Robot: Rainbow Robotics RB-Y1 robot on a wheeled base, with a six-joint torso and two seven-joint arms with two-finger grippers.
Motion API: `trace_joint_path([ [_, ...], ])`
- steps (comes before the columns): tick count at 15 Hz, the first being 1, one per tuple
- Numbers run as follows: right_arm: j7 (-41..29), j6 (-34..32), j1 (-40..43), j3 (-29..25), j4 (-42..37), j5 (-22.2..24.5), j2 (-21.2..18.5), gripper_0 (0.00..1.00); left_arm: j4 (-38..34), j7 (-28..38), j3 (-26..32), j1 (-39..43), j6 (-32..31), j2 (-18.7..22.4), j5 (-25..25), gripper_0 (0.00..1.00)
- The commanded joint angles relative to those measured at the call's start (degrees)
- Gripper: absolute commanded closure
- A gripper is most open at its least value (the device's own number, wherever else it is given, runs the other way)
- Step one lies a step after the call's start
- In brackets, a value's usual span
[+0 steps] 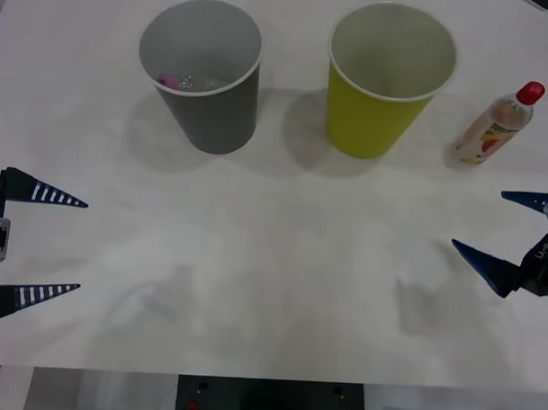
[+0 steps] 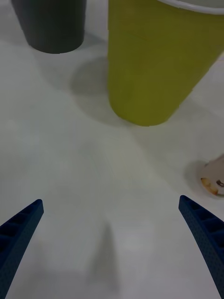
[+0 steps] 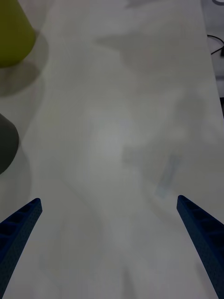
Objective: Put the can into the green bin and the plastic bottle into the gray bin
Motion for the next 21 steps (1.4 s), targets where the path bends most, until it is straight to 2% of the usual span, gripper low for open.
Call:
trace_joint_path([
  [1, -1.85, 12.51, -0.43, 7.45, -0.76, -2.22, -3.31, 0.0, 0.0, 0.0, 0.0, 0.0, 0.0, 0.0, 0.0, 0.0],
  [4, -6.33, 20.6, -2.28, 13.51, -0.58, -3.37, -4.8, 0.0, 0.0, 0.0, 0.0, 0.0, 0.0, 0.0, 0.0, 0.0],
  [7, -13.54, 32.29, -7.73, 23.53, -0.58, -4.95, -6.56, 0.0, 0.0, 0.0, 0.0, 0.0, 0.0, 0.0, 0.0, 0.0],
  [11, -20.75, 43.89, -15.9, 33.55, 2.76, -5.74, -6.12, 0.0, 0.0, 0.0, 0.0, 0.0, 0.0, 0.0, 0.0, 0.0],
  [14, -23.12, 46.97, -21.26, 37.24, 8.21, -5.56, -3.57, 0.0, 0.0, 0.0, 0.0, 0.0, 0.0, 0.0, 0.0, 0.0],
  [21, -24.44, 46.97, -31.19, 40.58, 22.27, -6.27, 4.16, 0.0, 0.0, 0.0, 0.0, 0.0, 0.0, 0.0, 0.0, 0.0],
])
